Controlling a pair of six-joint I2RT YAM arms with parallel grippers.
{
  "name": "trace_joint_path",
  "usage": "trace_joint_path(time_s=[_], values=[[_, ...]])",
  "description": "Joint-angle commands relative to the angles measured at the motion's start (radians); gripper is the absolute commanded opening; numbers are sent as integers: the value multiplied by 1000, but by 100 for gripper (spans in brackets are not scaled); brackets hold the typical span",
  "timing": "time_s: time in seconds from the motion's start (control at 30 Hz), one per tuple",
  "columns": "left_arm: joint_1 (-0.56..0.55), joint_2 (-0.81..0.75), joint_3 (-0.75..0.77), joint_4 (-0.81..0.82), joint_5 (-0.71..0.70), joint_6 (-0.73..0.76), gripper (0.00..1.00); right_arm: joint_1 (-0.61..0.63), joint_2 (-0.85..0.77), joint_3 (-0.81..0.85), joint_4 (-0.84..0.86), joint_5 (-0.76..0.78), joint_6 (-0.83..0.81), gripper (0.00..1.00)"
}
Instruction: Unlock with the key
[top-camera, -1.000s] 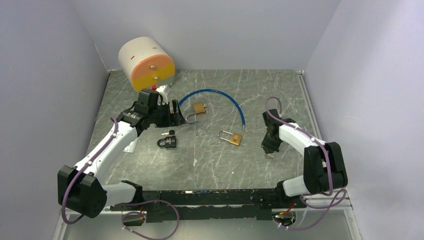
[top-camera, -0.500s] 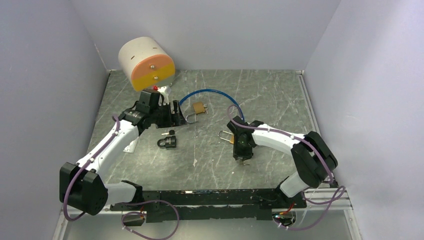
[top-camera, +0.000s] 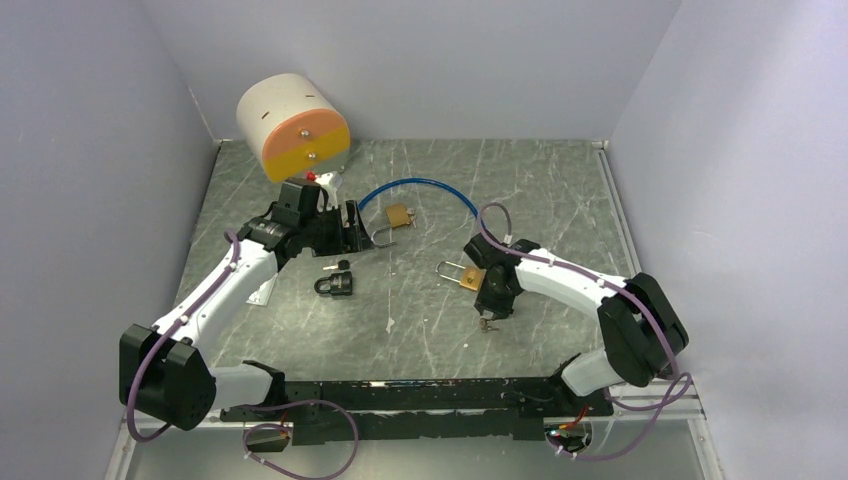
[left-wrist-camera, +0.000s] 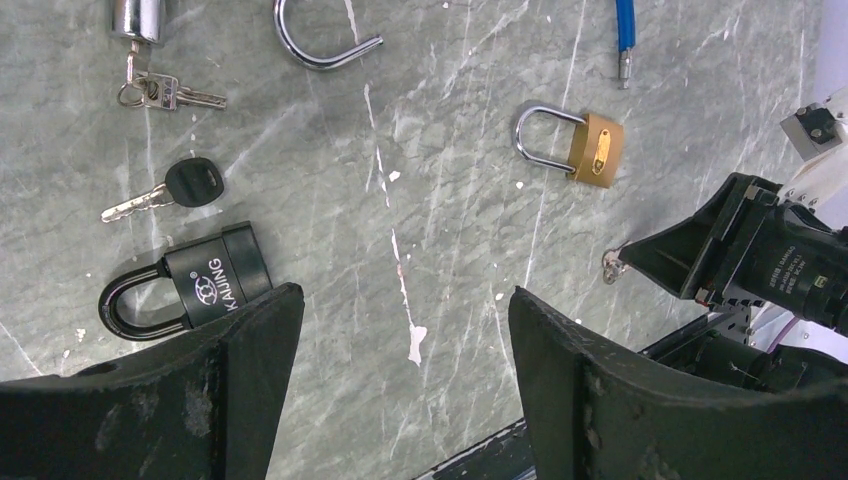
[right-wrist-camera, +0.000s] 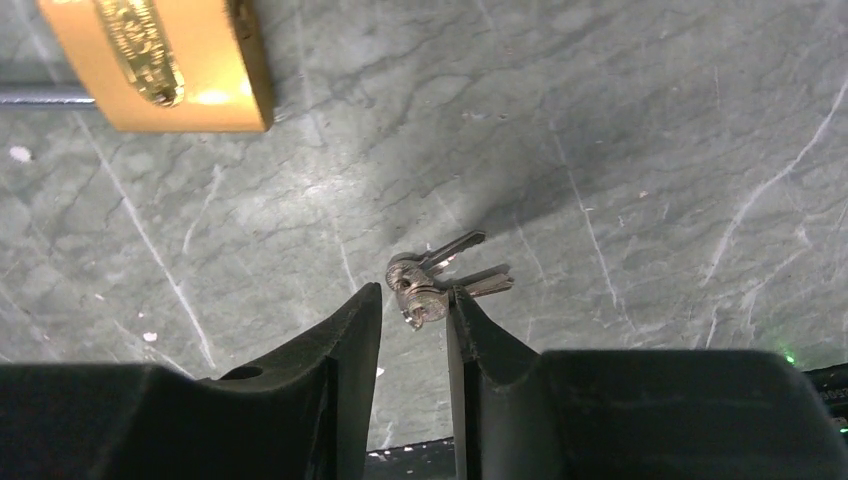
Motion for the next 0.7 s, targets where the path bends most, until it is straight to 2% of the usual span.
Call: trace_joint_path(time_s=[0.0, 0.17, 0.37, 0.67], values=[[-1, -20, 10, 3, 14, -11, 79, -20, -6, -20, -14, -9, 73, 33], [-1, -36, 3, -8, 14, -8, 79, -24, -32, -35, -43, -9, 240, 33], [0, -70, -22, -24, 17, -5, 79, -27, -122, -179, 27, -77, 455, 22], [-1, -120, -48, -56, 12, 8, 79, -27, -84, -189, 57, -46, 483, 26]])
